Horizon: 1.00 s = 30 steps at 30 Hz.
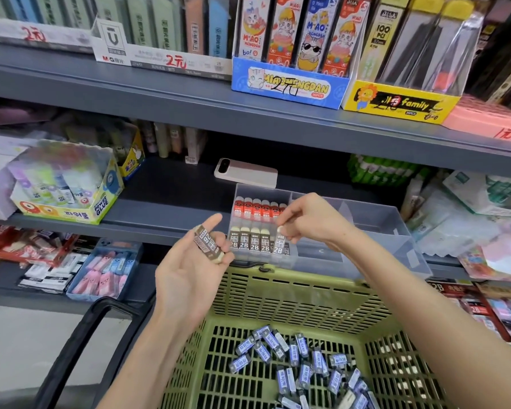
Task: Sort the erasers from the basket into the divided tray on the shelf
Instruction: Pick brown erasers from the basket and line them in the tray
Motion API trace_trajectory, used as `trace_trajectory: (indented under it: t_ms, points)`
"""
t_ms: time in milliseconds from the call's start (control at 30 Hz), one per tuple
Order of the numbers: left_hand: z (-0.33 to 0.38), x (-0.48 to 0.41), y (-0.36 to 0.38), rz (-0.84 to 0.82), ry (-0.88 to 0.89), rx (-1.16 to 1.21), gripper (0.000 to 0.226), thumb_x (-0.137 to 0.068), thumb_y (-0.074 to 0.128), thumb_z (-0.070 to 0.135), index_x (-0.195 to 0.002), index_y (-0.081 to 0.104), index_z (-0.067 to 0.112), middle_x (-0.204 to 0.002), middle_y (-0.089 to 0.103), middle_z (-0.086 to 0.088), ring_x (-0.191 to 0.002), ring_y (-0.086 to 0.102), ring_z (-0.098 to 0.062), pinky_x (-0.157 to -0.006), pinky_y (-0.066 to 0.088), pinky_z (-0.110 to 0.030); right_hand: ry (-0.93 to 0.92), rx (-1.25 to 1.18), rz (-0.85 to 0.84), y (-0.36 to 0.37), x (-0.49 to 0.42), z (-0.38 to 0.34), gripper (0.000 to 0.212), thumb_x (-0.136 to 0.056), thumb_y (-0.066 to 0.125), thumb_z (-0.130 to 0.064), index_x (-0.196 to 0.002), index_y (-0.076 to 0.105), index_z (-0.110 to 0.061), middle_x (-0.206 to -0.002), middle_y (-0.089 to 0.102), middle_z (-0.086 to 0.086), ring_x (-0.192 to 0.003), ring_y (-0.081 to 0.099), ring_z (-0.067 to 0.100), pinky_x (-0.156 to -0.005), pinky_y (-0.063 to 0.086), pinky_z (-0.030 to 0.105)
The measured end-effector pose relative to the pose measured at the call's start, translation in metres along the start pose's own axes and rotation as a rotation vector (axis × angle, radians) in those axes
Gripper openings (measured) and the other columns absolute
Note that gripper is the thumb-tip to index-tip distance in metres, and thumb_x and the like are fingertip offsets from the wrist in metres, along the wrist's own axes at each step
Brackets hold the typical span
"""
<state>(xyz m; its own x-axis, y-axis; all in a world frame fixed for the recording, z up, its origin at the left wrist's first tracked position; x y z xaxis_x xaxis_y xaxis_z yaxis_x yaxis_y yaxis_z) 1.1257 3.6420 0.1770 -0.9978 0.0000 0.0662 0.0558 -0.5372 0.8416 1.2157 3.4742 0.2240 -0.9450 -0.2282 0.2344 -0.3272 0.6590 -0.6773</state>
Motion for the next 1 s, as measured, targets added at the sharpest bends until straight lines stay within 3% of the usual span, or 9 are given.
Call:
trace_trajectory:
  t_ms: [200, 300, 400, 467, 533, 600, 767, 900, 1000]
  points:
    - [-0.004, -0.001, -0.003, 0.002, 0.021, -0.114, 0.042, -0.089, 0.046, 0.023, -0.125, 0.052, 0.002, -0.079, 0.057, -0.005, -0.076, 0.054, -0.014, -0.074, 0.044, -0.030, -0.246, 0.500, 0.116, 0.016, -0.001, -0.022, 0.021, -0.075, 0.060, 0.003, -0.085, 0.071, -0.012, -0.087, 0.071, 0.001, -0.085, 0.064, 0.017, -0.076, 0.044, 0.021]
    - [0.003, 0.000, 0.000, -0.011, 0.125, -0.342, 0.026, -0.089, 0.048, 0.022, -0.105, 0.066, 0.011, -0.085, 0.066, -0.006, -0.083, 0.062, -0.015, -0.076, 0.052, -0.026, -0.333, 0.644, 0.109, 0.030, 0.002, -0.025, 0.028, -0.077, 0.054, 0.006, -0.094, 0.067, -0.013, -0.099, 0.068, 0.003, -0.095, 0.060, 0.022, -0.080, 0.045, 0.028]
    - [0.005, 0.003, 0.005, -0.014, 0.163, -0.507, 0.022, -0.086, 0.056, 0.029, -0.100, 0.065, 0.015, -0.094, 0.071, -0.008, -0.084, 0.065, -0.016, -0.070, 0.053, -0.023, -0.395, 0.680, 0.184, 0.027, 0.012, -0.032, 0.017, -0.085, 0.057, -0.008, -0.098, 0.065, -0.015, -0.099, 0.067, 0.002, -0.094, 0.057, 0.022, -0.080, 0.045, 0.030]
    - [0.005, 0.003, 0.008, -0.025, 0.170, -0.552, 0.033, -0.081, 0.064, 0.036, -0.102, 0.058, 0.011, -0.096, 0.072, -0.011, -0.077, 0.065, -0.016, -0.059, 0.050, -0.021, -0.449, 0.460, 0.283, 0.018, 0.029, -0.043, 0.015, -0.088, 0.060, -0.022, -0.101, 0.068, -0.018, -0.094, 0.068, -0.003, -0.083, 0.056, 0.014, -0.076, 0.044, 0.027]
    - [0.001, 0.003, 0.012, -0.040, 0.160, -0.601, 0.041, -0.075, 0.067, 0.041, -0.100, 0.057, 0.010, -0.094, 0.072, -0.013, -0.073, 0.064, -0.017, -0.053, 0.045, -0.020, -0.456, 0.049, 0.183, 0.017, 0.043, -0.050, 0.019, -0.088, 0.063, -0.025, -0.105, 0.068, -0.018, -0.091, 0.068, -0.005, -0.078, 0.057, 0.010, -0.070, 0.042, 0.013]
    - [-0.007, 0.002, 0.016, -0.060, 0.125, -0.633, 0.038, -0.074, 0.068, 0.044, -0.096, 0.061, 0.013, -0.087, 0.072, -0.011, -0.074, 0.064, -0.017, -0.051, 0.043, -0.019, -0.446, -0.117, 0.054, 0.023, 0.053, -0.053, 0.020, -0.086, 0.066, -0.022, -0.105, 0.068, -0.018, -0.089, 0.067, -0.002, -0.078, 0.058, 0.011, -0.066, 0.041, 0.008]
    - [-0.014, -0.002, 0.037, -0.158, 0.104, -0.796, 0.029, -0.078, 0.067, 0.052, -0.090, 0.071, 0.026, -0.076, 0.067, 0.000, -0.061, 0.052, -0.011, -0.060, 0.045, -0.016, -0.340, -0.482, 0.036, 0.009, 0.057, -0.035, 0.006, -0.084, 0.066, -0.013, -0.080, 0.062, -0.014, -0.076, 0.063, 0.000, -0.067, 0.055, 0.010, -0.066, 0.048, 0.024]
    - [-0.005, -0.011, 0.056, -0.169, 0.207, -0.972, 0.008, -0.082, 0.071, 0.028, -0.085, 0.072, 0.036, -0.079, 0.071, 0.008, -0.063, 0.059, -0.003, -0.064, 0.048, -0.015, -0.252, -0.843, 0.020, 0.002, 0.054, -0.018, 0.014, -0.092, 0.053, -0.019, -0.086, 0.055, -0.007, -0.077, 0.069, 0.006, -0.066, 0.066, 0.015, -0.063, 0.056, 0.024]
    - [-0.006, -0.016, 0.068, -0.132, 0.311, -1.221, 0.010, -0.080, 0.073, 0.023, -0.079, 0.070, 0.032, -0.080, 0.070, 0.015, -0.072, 0.061, 0.001, -0.067, 0.047, -0.012, -0.206, -0.823, 0.112, 0.000, 0.054, -0.007, 0.016, -0.094, 0.052, -0.026, -0.088, 0.053, -0.010, -0.082, 0.067, 0.018, -0.072, 0.068, 0.020, -0.060, 0.056, 0.027]
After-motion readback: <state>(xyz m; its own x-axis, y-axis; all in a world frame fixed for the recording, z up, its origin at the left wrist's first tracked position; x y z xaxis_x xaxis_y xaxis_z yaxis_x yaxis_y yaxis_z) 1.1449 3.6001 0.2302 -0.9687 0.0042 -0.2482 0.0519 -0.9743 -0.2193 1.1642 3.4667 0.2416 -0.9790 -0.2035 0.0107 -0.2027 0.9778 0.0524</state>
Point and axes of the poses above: each hand's wrist, its own x-axis away from the middle knuckle, its own y-axis out of the palm, z = x × y, the point moved 8 cm from there along -x, towards the middle knuckle
